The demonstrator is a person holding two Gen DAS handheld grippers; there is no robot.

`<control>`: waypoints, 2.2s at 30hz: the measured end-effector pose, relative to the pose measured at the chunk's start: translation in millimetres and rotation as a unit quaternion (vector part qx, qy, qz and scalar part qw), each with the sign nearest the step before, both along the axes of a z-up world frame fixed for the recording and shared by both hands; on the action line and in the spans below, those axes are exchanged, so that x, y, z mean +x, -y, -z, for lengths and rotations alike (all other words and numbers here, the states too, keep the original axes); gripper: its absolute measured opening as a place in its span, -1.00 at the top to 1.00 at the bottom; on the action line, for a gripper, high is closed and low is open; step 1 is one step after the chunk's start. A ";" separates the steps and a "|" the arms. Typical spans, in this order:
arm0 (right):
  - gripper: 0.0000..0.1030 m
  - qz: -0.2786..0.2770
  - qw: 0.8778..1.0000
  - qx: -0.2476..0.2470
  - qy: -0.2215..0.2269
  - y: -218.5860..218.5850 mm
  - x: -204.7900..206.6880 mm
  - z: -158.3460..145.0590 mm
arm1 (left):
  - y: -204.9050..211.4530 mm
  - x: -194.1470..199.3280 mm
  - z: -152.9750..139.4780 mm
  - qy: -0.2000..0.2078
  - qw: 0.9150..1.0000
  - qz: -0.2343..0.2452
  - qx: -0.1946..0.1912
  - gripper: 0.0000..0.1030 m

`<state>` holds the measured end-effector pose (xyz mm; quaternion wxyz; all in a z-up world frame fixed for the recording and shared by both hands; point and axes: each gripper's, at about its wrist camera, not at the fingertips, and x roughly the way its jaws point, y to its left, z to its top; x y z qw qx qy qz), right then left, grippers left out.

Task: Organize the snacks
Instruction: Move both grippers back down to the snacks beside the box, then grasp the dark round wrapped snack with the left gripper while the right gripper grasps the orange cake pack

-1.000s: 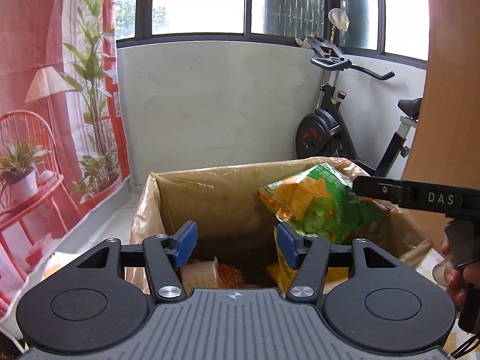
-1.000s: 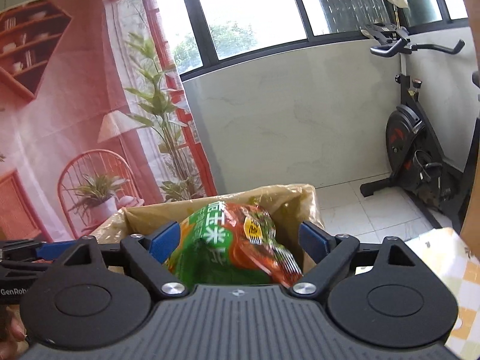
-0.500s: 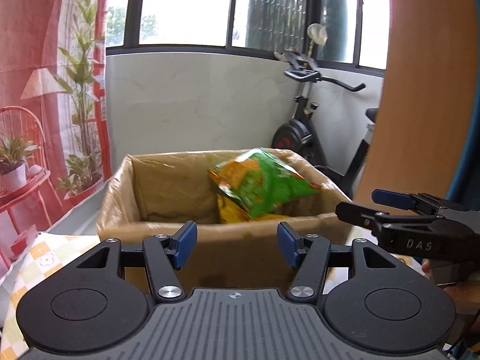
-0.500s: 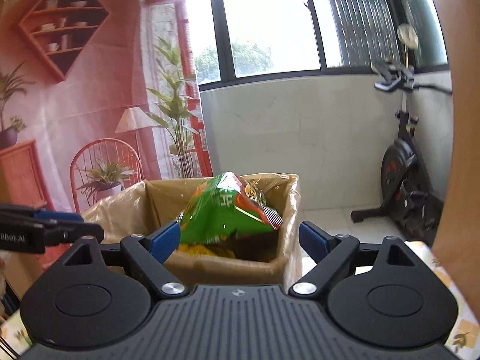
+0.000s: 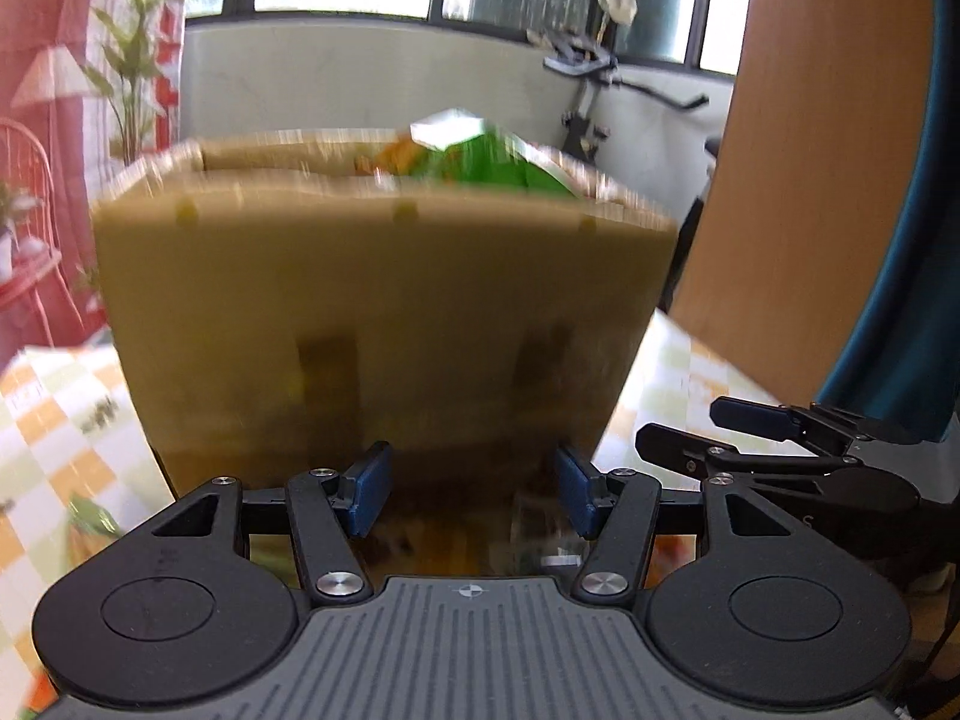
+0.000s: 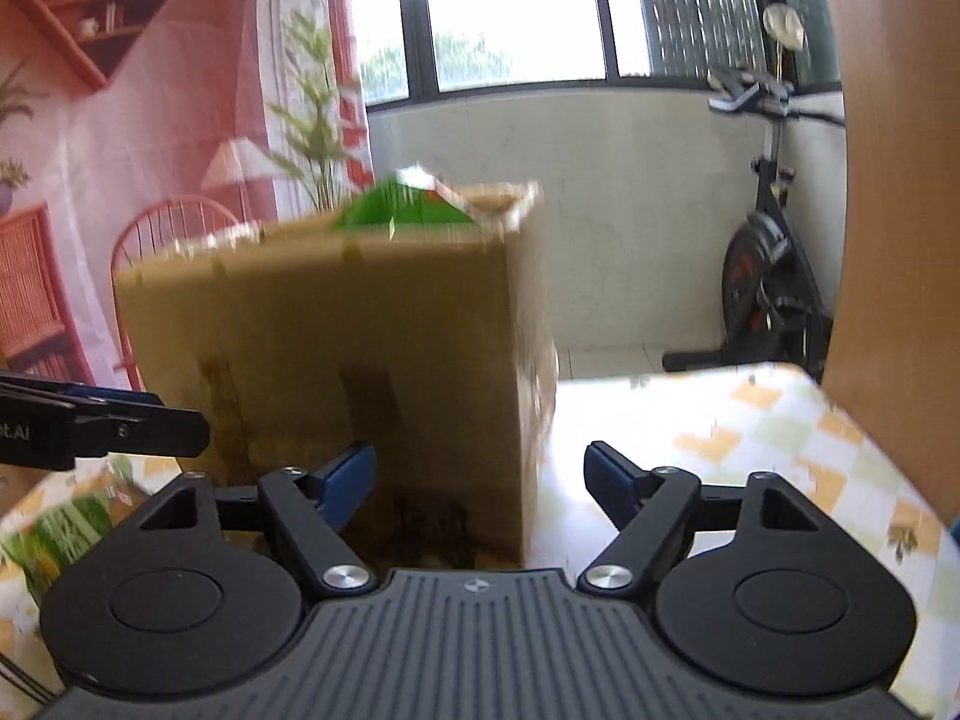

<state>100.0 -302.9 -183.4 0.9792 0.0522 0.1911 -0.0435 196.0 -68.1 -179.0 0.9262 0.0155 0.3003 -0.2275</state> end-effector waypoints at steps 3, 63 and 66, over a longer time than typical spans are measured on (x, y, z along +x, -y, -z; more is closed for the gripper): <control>-0.27 0.006 1.000 0.012 -0.020 2.5 -2.3 20.5 | 3.9 5.7 21.2 -0.027 1.000 0.006 -0.002 -0.19; 0.07 0.001 0.996 0.013 -0.084 0.2 -7.4 85.7 | 12.2 -18.4 102.9 -0.093 0.996 0.007 0.014 0.03; 0.07 0.002 0.996 0.028 -0.085 5.4 -6.8 86.8 | 12.9 -17.8 105.0 -0.093 0.996 -0.001 0.013 -0.11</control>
